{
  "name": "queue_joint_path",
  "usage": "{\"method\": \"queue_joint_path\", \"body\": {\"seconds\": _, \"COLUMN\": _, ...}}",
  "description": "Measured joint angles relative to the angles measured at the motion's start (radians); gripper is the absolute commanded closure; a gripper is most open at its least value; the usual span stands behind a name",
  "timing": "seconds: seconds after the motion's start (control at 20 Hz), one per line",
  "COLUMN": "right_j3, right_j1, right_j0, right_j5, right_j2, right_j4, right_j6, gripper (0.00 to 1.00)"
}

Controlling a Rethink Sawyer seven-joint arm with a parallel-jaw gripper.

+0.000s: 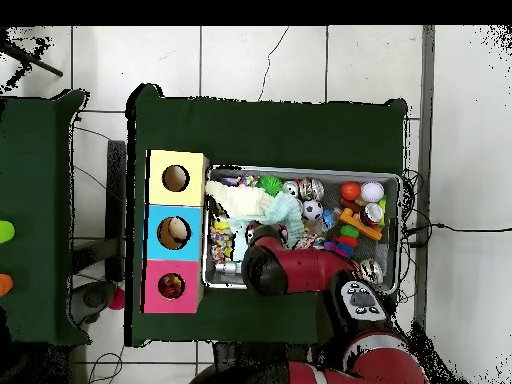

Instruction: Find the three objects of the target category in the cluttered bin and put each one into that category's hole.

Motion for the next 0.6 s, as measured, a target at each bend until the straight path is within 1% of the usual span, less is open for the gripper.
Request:
{"method": "queue_joint_path", "body": {"seconds": 0.25, "right_j3": -0.002, "right_j1": -0.028, "right_j0": 0.023, "right_j5": 0.044, "right_j2": -0.017, "right_j4": -0.023, "right_j6": 0.0, "gripper": 1.0}}
{"method": "queue_joint_path", "body": {"seconds": 0.4, "right_j3": -0.014, "right_j1": -0.065, "right_j0": 0.045, "right_j5": 0.116, "right_j2": -0.022, "right_j4": -0.093, "right_j6": 0.0, "gripper": 1.0}}
{"method": "queue_joint_path", "body": {"seconds": 0.5, "right_j3": -0.022, "right_j1": -0.082, "right_j0": 0.049, "right_j5": 0.152, "right_j2": -0.021, "right_j4": -0.134, "right_j6": 0.0, "gripper": 1.0}}
{"method": "queue_joint_path", "body": {"seconds": 0.6, "right_j3": -0.036, "right_j1": -0.107, "right_j0": 0.046, "right_j5": 0.202, "right_j2": -0.018, "right_j4": -0.195, "right_j6": -0.001, "gripper": 1.0}}
